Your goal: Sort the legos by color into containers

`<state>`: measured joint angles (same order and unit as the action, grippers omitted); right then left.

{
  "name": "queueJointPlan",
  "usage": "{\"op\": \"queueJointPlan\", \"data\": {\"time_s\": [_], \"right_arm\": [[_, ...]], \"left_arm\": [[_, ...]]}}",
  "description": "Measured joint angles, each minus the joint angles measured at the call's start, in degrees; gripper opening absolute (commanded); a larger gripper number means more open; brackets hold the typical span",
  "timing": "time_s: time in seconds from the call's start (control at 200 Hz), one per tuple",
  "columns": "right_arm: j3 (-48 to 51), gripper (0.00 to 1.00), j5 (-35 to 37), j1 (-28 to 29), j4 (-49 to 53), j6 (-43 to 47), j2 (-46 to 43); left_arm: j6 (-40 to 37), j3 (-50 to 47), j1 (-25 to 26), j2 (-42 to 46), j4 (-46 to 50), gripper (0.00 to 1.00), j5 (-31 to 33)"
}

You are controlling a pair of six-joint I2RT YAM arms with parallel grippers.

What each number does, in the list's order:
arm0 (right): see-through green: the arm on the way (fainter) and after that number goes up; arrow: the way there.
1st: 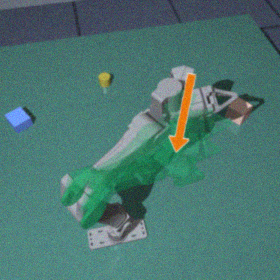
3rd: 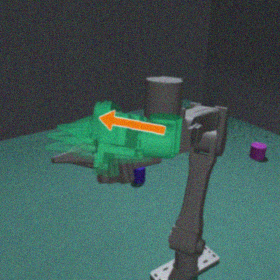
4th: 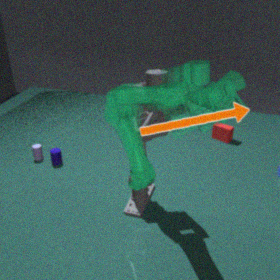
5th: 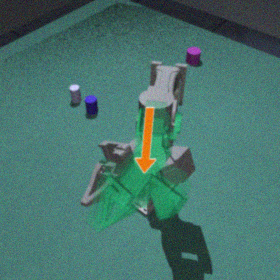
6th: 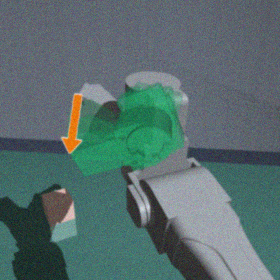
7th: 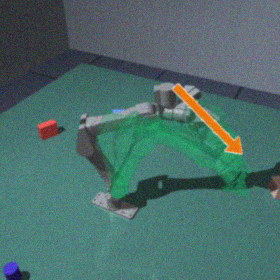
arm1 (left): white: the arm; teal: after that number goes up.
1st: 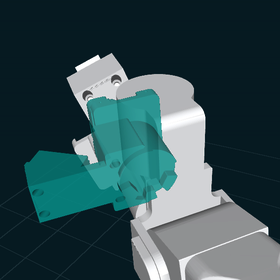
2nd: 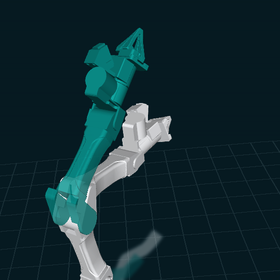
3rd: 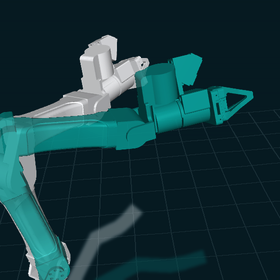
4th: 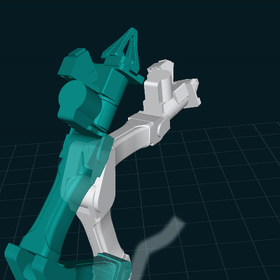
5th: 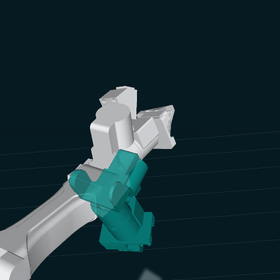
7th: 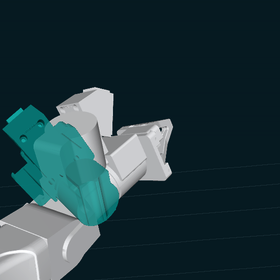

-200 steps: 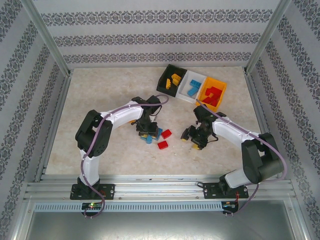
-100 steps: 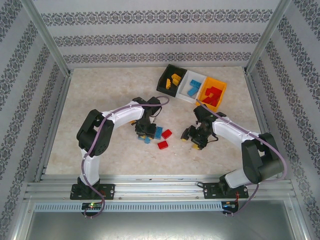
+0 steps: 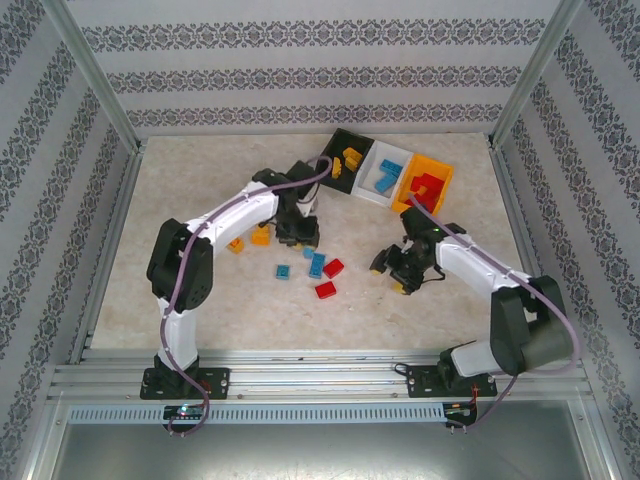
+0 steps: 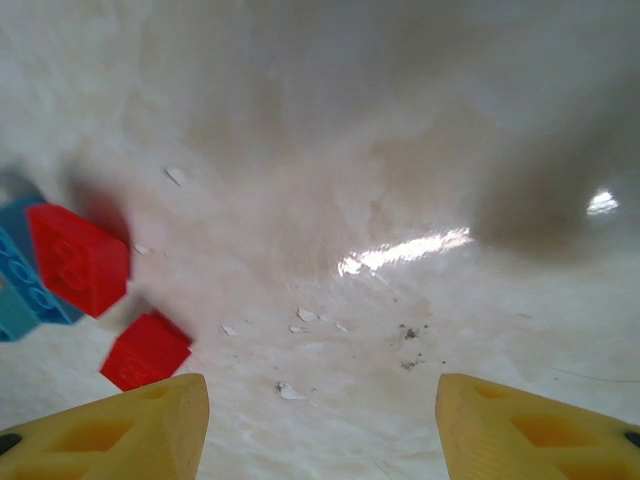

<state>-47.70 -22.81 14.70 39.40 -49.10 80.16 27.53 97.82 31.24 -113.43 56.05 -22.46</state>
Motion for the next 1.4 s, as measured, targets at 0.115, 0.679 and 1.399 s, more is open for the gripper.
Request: {"op": "queueJointPlan", "data": {"time_s": [0.115, 0.679, 1.399], "right_arm": [[1.9, 0.63, 0.0, -3.5, 0.0, 0.0, -4.6], [10.3, 0.63, -0.8, -6.8, 0.2, -0.7, -15.3], [12.2, 0.63, -1.1, -7.8, 1.0, -2.3, -17.6]], "left_arm": [[4.0, 7.6, -1.1, -1.5, -4.3, 0.22, -5.7], [41.7, 43.9, -1.4, -36.1, -42.4, 0.25, -18.2], [47.7, 50.7, -2.5, -40.0, -42.9, 0.48, -17.0]]}}
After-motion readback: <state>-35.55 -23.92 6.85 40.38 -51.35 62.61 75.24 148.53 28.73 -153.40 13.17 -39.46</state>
